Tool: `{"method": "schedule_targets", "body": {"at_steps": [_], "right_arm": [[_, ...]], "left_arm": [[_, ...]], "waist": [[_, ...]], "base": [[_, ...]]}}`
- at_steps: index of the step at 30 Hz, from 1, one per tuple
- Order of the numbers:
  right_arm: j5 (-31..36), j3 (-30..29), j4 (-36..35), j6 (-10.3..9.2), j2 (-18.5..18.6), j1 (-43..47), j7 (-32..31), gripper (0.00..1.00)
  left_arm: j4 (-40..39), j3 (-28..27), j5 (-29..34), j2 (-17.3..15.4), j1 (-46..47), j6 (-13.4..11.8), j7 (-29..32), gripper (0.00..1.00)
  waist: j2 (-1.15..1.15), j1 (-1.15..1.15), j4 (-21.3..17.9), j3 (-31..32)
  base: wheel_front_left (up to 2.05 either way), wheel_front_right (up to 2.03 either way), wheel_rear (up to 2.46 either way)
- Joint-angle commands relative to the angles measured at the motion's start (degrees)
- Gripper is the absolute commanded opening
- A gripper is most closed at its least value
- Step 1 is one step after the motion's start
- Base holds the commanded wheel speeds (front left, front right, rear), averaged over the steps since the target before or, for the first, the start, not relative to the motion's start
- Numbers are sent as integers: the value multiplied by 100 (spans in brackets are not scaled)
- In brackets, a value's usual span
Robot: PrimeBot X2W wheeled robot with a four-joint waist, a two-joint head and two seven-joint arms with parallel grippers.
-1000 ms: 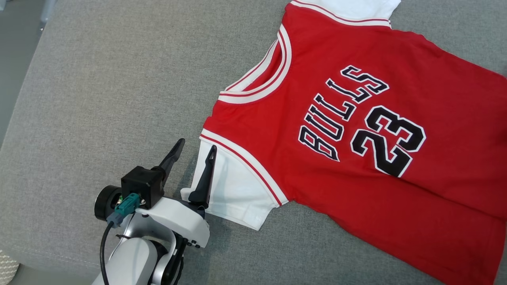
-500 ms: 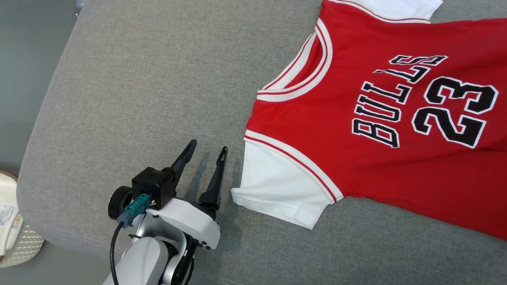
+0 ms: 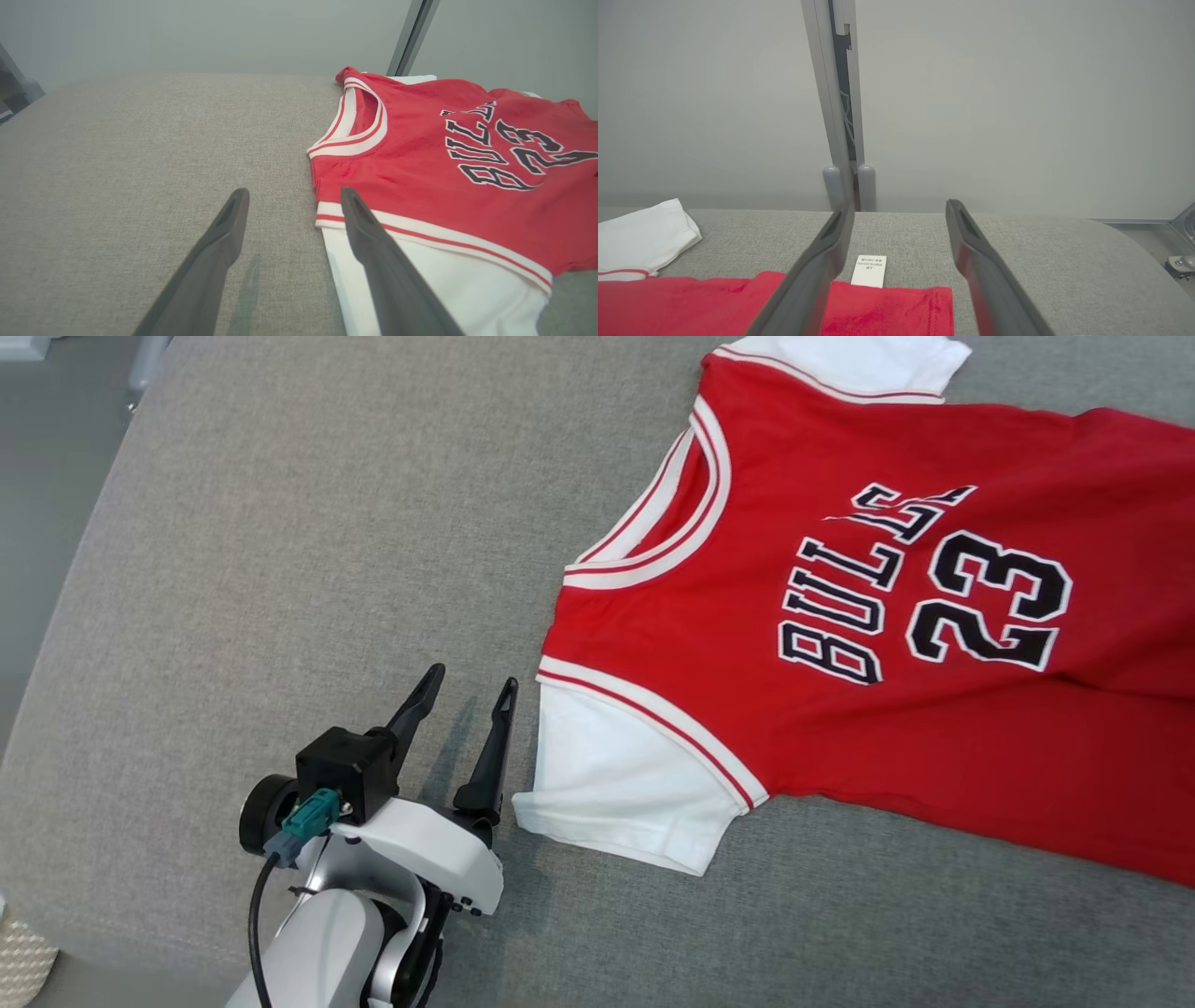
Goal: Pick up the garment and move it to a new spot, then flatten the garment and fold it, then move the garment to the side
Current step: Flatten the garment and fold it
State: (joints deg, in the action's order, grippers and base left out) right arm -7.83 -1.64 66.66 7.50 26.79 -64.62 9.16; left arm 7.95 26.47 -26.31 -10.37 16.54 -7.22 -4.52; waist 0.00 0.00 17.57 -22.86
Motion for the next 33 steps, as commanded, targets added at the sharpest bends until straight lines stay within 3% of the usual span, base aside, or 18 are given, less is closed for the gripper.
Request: {"method": "schedule_targets", "body": {"at_steps": [1,2,4,6,15,24,33], "right_arm": [[-98,37,-16,-2,-87,199,123,100],[-98,37,-16,-2,-87,199,123,100],[-495,164,-157,-2,-505,753,357,100],[-765,217,-318,-2,-651,1117,420,100],[-1731,341,-1545,-2,-1104,3035,529,100],[-1687,104,-2912,-2,-1694,4768,495,100],[-1203,-242,-3955,-2,-2086,5370,-1,100]], "left_arm": [[10,-33,-7,-58,-28,-34,5,100],[10,-33,-7,-58,-28,-34,5,100],[96,-67,-45,-143,-197,-101,27,100],[137,-79,-80,-150,-295,-131,35,100],[322,-146,-234,-184,-704,-256,4,100],[723,-137,-392,-194,-1029,-362,151,100],[1346,-130,-471,-273,-1104,-442,453,100]], "waist": [[0,0,-284,289],[0,0,-284,289],[0,0,-670,740],[0,0,-826,955],[0,0,-1254,1524],[0,0,-1421,1780],[0,0,-1543,1769]], "base": [[0,0,0],[0,0,0],[0,0,0],[0,0,0],[0,0,0],[0,0,0],[0,0,0]]}}
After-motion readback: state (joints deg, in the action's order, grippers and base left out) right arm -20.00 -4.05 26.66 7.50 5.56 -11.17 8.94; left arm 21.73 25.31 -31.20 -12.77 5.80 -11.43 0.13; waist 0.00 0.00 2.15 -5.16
